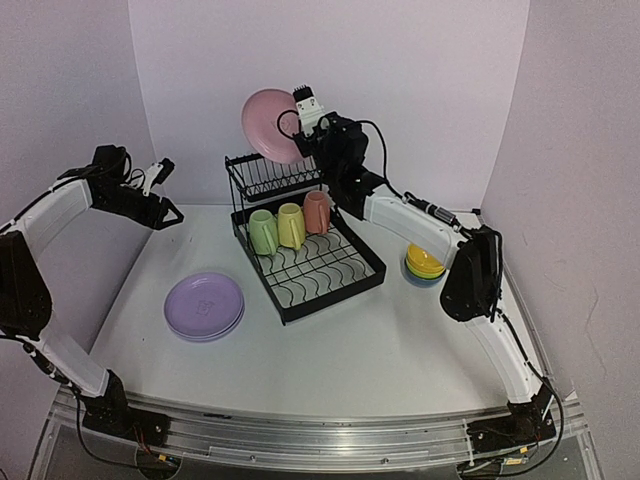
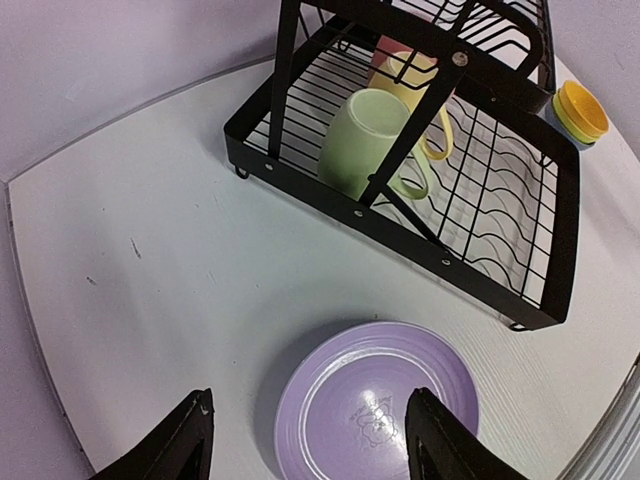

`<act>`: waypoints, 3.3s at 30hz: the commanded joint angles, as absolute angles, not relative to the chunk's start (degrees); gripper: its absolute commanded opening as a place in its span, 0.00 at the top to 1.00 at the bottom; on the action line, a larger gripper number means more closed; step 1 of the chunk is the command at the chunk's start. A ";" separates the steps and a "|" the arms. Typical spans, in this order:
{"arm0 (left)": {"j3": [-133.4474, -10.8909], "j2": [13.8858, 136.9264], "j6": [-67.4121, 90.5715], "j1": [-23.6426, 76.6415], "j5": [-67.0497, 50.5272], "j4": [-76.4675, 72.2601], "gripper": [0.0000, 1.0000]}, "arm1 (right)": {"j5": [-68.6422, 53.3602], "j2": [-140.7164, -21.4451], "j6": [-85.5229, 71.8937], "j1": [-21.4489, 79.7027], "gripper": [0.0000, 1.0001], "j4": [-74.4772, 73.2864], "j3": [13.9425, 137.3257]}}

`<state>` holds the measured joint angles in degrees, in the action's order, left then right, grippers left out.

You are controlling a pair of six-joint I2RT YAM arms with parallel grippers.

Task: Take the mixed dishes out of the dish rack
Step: Pick up the plate from the dish rack, then place the plate at the center of the board.

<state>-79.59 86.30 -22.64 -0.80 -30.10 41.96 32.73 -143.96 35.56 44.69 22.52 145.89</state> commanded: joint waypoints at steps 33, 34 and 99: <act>-94.15 77.58 -37.01 13.00 -32.17 55.80 0.22 | 5.23 -121.54 -3.77 57.62 1.00 -33.22 136.10; -94.53 78.15 -37.62 12.99 -31.48 56.58 0.26 | 5.16 -121.66 -3.68 57.65 1.00 -33.22 136.14; -68.59 100.25 -18.01 -5.43 -31.95 47.90 1.00 | 3.52 -118.67 -1.16 57.64 0.39 -33.49 127.93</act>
<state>-67.24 99.69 -19.03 -5.41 -31.27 50.45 4.49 -122.15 -1.65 57.78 -34.33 127.85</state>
